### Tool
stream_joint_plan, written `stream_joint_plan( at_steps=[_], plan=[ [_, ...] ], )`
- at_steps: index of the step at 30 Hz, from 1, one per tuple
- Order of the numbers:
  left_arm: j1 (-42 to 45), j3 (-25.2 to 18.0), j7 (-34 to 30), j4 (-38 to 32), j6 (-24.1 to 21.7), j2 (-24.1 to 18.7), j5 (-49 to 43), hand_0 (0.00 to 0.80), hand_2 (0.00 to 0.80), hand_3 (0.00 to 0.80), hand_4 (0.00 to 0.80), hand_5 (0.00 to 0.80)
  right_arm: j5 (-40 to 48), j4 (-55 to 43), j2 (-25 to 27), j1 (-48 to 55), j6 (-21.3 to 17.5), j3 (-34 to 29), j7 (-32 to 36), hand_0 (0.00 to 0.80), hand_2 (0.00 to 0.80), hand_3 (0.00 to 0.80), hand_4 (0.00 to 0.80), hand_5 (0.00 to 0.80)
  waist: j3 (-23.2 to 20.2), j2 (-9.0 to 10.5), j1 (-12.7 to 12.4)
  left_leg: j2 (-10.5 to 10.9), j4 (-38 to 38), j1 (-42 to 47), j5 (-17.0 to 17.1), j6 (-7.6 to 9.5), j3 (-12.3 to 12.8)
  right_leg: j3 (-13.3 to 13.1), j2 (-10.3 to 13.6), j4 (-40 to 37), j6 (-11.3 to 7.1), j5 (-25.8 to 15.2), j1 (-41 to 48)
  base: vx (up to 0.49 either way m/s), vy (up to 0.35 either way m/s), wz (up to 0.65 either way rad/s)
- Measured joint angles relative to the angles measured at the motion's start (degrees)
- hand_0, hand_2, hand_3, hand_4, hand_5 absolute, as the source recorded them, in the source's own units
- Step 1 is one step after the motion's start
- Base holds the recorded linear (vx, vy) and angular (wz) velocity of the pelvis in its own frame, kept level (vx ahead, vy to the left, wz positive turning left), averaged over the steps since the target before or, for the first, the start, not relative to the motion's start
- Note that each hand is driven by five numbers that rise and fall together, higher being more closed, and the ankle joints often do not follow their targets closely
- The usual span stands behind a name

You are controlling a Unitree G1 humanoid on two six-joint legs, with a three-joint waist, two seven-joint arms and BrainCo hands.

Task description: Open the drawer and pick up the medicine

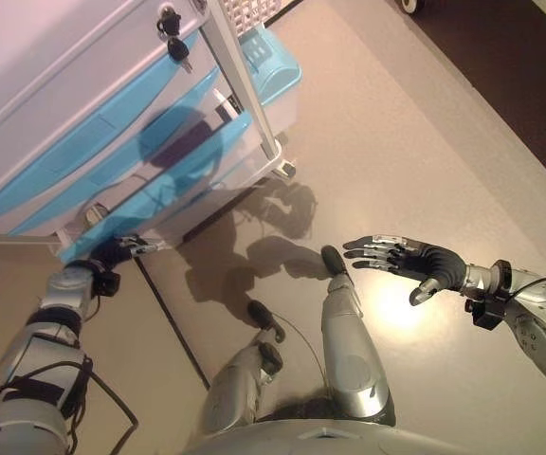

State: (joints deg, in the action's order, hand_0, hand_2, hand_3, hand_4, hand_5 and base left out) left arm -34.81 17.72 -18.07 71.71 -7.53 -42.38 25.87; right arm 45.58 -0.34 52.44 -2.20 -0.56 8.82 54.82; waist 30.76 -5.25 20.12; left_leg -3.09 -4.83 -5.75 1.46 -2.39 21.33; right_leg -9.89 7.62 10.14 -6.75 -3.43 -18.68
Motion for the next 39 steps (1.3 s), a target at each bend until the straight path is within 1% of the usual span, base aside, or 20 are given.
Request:
stream_joint_plan(
  at_steps=[3,5,7,10,14,17,19,24,27,30,32,34,35,37,39],
  plan=[
    [-3.69,-0.04,0.62,1.5,0.51,-2.5,0.06,0.0,0.0,0.0,0.0,0.0,0.02,0.14,-2.16,-0.05,-1.94,1.24,-1.06,0.0,0.0,0.0,0.0,0.0,0.5,0.87,-0.21,-1.32,-1.07,-1.46,-0.21,-0.32,-0.65,1.24,-0.92,-1.11,0.66,-0.59,-0.06,-0.046,-0.074,0.09],
    [-5.78,-0.05,1.08,3.71,0.64,-3.11,0.53,0.0,0.0,0.0,0.0,0.0,0.02,0.22,-2.23,-0.21,-3.31,1.92,-1.64,0.0,0.0,0.0,0.0,0.0,0.54,0.95,-0.61,-2.06,-2.0,-2.31,-0.63,-0.92,-0.89,1.38,-1.51,-1.28,1.04,-0.82,-0.35,-0.032,-0.063,-0.01],
    [-7.56,-0.29,1.37,6.62,0.57,-3.65,1.25,0.0,0.0,0.0,0.0,0.0,0.06,0.24,-2.21,-0.51,-4.46,2.51,-2.29,0.0,0.0,0.0,0.0,0.0,0.56,0.99,-0.7,-2.41,-2.32,-3.09,-0.77,-1.11,-0.97,1.61,-1.78,-1.29,1.22,-0.95,-0.96,-0.007,-0.05,-0.01],
    [-9.69,-1.3,2.74,8.56,0.17,-3.82,1.24,0.0,0.0,0.0,0.0,0.0,0.18,0.24,-2.3,-0.65,-4.93,3.97,-3.47,0.0,0.0,0.0,0.0,0.0,0.76,1.37,-0.97,-2.99,-3.1,-3.96,-0.96,-1.35,-1.31,2.39,-2.02,-1.3,1.42,-1.08,-1.1,0.004,-0.053,0.08],
    [-10.59,-1.38,5.42,8.96,-0.07,-4.18,1.18,0.0,0.0,0.0,0.0,0.0,0.49,0.21,-3.45,-0.85,-5.31,4.99,-5.59,0.0,0.0,0.0,0.0,0.0,1.1,2.48,-1.98,-3.07,-3.34,-4.12,-0.96,-1.35,-1.52,2.46,-2.08,-1.29,1.51,-1.15,-1.09,-0.001,-0.072,0.02],
    [-11.95,-1.62,7.61,10.36,-0.08,-4.98,1.05,0.0,0.0,0.0,0.0,0.0,0.54,0.2,-4.26,-0.87,-5.56,5.72,-7.33,0.0,0.0,0.0,0.0,0.0,1.32,3.22,-2.26,-3.18,-4.07,-4.86,-1.06,-1.32,-2.39,2.88,-2.07,-1.3,1.66,-1.25,-1.1,0.0,-0.072,0.09],
    [-12.31,-1.79,7.99,10.72,-0.09,-5.74,1.0,0.0,0.0,0.0,0.0,0.0,0.57,0.2,-4.38,-0.83,-5.68,5.72,-7.88,0.0,0.0,0.0,0.0,0.0,1.26,3.79,-2.72,-3.41,-4.72,-5.11,-1.2,-1.34,-2.48,2.89,-2.17,-1.3,1.75,-1.32,-1.09,-0.005,-0.085,0.01],
    [-13.84,-1.79,7.01,10.61,-0.12,-6.47,1.04,0.0,0.0,0.0,0.0,0.0,0.61,0.21,-4.8,-0.85,-6.84,5.74,-8.65,0.0,0.0,0.0,0.0,0.0,1.29,4.18,-3.34,-4.06,-6.63,-6.73,-1.82,-1.75,-3.93,4.25,-2.37,-1.39,2.09,-1.56,-1.05,-0.003,-0.071,0.11],
    [-13.79,-1.79,3.9,10.51,-0.1,-6.48,1.2,0.0,0.0,0.0,0.0,0.0,0.6,0.41,-6.03,-0.8,-7.03,5.82,-10.18,0.0,0.0,0.0,0.0,0.0,1.34,4.77,-3.52,-4.06,-6.81,-6.54,-1.86,-1.75,-4.13,4.39,-2.32,-1.4,2.15,-1.63,-0.51,-0.001,-0.065,0.06],
    [-12.54,-1.76,-0.98,9.35,-0.08,-6.36,1.59,0.0,0.0,0.0,0.0,0.0,0.6,2.33,-7.13,-0.67,-7.05,6.03,-12.43,0.0,0.0,0.0,0.0,0.0,1.34,5.6,-3.63,-4.08,-6.61,-4.87,-1.87,-1.74,-4.57,4.85,-2.28,-2.31,2.18,-1.72,1.66,0.002,-0.061,0.06],
    [-10.62,-1.78,-3.53,6.25,0.07,-5.91,2.58,0.0,0.0,0.0,0.0,0.0,0.47,3.3,-7.96,-0.34,-7.04,5.89,-13.86,0.0,0.0,0.0,0.0,0.0,1.33,5.69,-3.91,-4.11,-6.4,-3.82,-1.91,-1.69,-4.71,5.19,-2.23,-3.25,2.17,-1.72,3.19,-0.048,-0.084,0.03],
    [-8.18,-1.78,-5.84,1.69,0.25,-4.73,3.92,0.0,0.0,0.0,0.0,0.0,0.26,4.48,-9.36,-0.4,-6.78,5.95,-15.45,0.0,0.0,0.0,0.0,0.0,1.33,5.69,-4.29,-4.02,-5.5,-2.65,-1.85,-1.68,-4.97,5.65,-2.17,-3.98,2.2,-1.84,4.55,-0.09,-0.106,0.08],
    [-6.57,-1.87,-6.57,-1.31,0.57,-4.02,4.13,0.0,0.0,0.0,0.0,0.0,-0.35,4.64,-9.62,-0.39,-6.72,5.89,-16.37,0.0,0.0,0.0,0.0,0.0,1.33,5.69,-4.28,-4.02,-5.45,-2.57,-1.45,-1.35,-5.37,5.92,-2.14,-3.97,2.2,-1.88,4.83,0.017,-0.059,0.12],
    [-3.31,-1.81,-8.59,-5.08,1.32,-1.56,5.2,0.0,0.0,0.0,0.0,0.0,-1.7,5.67,-10.41,-0.55,-6.28,5.85,-18.05,0.0,0.0,0.0,0.0,0.0,1.31,5.7,-4.71,-3.91,-4.46,-1.46,-1.09,-1.39,-5.46,6.15,-2.13,-4.89,2.24,-2.03,6.02,0.029,-0.073,0.08],
    [0.84,-1.96,-9.28,-8.67,2.44,2.08,6.37,0.0,0.0,0.0,0.0,0.0,-3.87,7.06,-11.25,-0.59,-5.03,6.07,-19.41,0.0,0.0,0.0,0.0,0.0,1.29,5.66,-5.1,-3.69,-2.2,0.79,-0.35,-1.54,-5.86,6.69,-2.09,-5.69,2.25,-2.03,7.89,0.02,-0.1,0.08]
  ],
)
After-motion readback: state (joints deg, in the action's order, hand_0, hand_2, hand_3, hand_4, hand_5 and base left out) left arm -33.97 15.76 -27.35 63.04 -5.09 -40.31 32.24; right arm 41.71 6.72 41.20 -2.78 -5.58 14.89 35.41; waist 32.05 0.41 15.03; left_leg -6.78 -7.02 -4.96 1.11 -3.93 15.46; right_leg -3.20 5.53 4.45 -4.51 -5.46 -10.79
